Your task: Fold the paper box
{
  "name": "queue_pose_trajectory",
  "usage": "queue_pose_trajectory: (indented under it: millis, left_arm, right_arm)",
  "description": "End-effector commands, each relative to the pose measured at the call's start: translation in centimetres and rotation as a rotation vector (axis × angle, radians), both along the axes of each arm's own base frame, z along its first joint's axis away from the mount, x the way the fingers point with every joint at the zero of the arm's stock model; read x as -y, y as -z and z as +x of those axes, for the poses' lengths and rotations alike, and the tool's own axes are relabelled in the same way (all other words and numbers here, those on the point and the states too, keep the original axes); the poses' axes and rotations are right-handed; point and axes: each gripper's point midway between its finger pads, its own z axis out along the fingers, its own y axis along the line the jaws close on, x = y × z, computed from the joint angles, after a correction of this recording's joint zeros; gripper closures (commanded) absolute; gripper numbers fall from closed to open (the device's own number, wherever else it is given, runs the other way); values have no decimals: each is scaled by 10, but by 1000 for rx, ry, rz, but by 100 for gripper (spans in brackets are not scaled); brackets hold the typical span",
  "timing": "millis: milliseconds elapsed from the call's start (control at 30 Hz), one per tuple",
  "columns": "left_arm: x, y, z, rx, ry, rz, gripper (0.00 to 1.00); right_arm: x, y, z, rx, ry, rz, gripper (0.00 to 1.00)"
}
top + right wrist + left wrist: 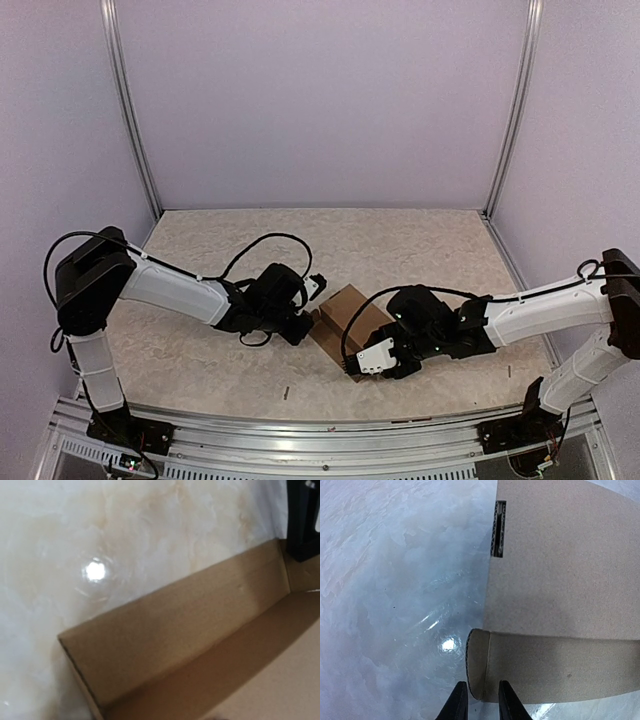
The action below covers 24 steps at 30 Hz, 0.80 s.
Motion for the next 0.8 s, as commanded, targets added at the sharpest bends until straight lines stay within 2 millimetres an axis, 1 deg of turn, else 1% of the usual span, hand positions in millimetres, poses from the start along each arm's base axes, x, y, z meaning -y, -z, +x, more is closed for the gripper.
queue_pose_trajectory:
  millis: [0,100,333,500,767]
  left_arm:
    - [1,-12,3,9,-1,-63,83]
    - [4,-14,5,0,7,-85,88]
    - [7,-10,10,-5,18,-99,91]
    - [10,-9,10,-5,33,-95,99]
    - [7,-11,3,26,47,-86,100]
  right_arm:
    - [24,37,-21,-134,-9,-121,53]
    - [24,37,-21,-136,-10,-122,53]
    - [25,37,-20,-138,-7,-123,53]
    - [26,38,-20,-142,-3,-124,53]
    - [28,38,-17,-158,6,-116,53]
